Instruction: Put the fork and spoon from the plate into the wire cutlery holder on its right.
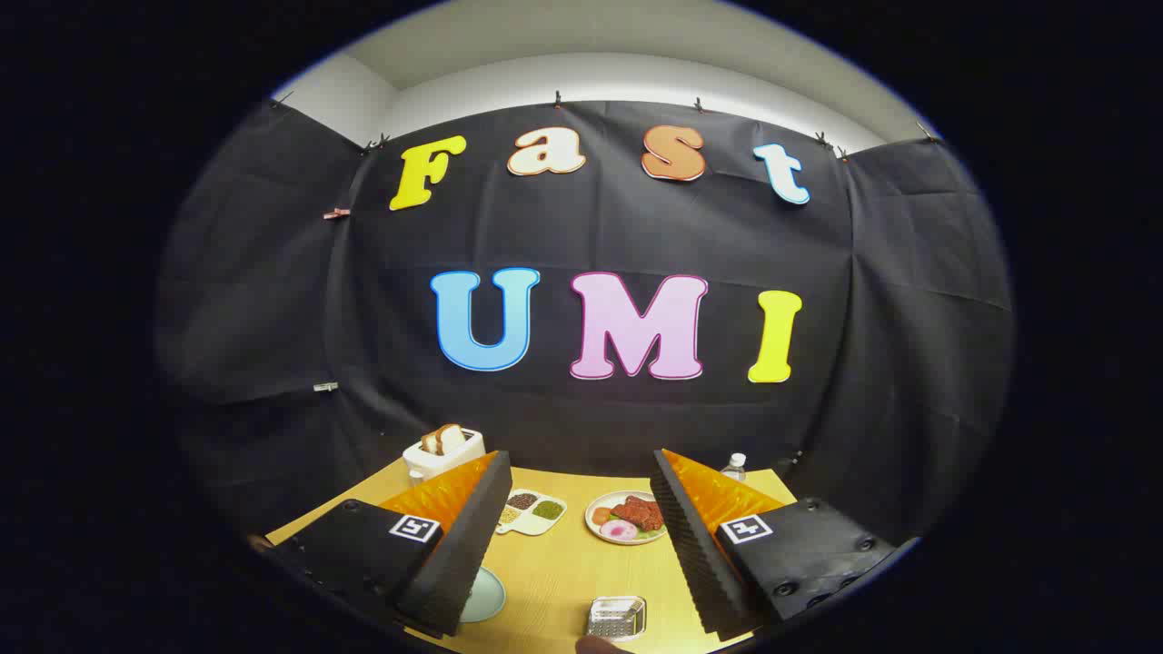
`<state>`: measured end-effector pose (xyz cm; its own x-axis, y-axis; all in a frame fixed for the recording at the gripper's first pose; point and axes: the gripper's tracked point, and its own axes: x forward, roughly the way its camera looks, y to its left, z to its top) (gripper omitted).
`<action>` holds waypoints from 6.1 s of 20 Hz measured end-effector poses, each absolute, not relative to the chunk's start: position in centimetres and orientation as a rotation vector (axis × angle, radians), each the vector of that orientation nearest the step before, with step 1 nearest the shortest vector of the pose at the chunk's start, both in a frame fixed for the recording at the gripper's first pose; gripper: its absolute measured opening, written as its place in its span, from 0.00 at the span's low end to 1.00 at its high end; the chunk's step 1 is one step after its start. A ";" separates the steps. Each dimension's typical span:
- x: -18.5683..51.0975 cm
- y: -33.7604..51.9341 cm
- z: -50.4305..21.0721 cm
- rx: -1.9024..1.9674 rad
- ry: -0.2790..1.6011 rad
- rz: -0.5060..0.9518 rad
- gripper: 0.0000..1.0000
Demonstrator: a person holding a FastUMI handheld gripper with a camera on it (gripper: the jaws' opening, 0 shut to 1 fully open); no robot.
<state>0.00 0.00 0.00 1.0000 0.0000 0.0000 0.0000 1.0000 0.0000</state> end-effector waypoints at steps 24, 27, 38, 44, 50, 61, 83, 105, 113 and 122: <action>2.1 7.8 -8.6 -0.053 0.125 0.020 0.97; 2.7 8.7 -11.3 -0.033 0.177 0.024 0.97; 2.2 17.2 -28.4 -0.057 0.739 0.254 0.97; 2.4 17.9 -35.3 -0.191 0.939 0.309 0.97; 2.9 18.2 -39.6 -0.159 1.085 0.280 0.84; 0.8 19.5 -44.0 -0.249 1.266 0.375 0.48; 0.4 11.5 -33.3 0.102 1.238 0.335 0.10; 0.0 -6.4 -34.6 0.126 1.356 0.240 0.10; 2.0 -5.9 -33.7 0.227 1.286 0.208 0.38; 6.1 -9.2 -23.6 0.203 0.858 0.035 0.99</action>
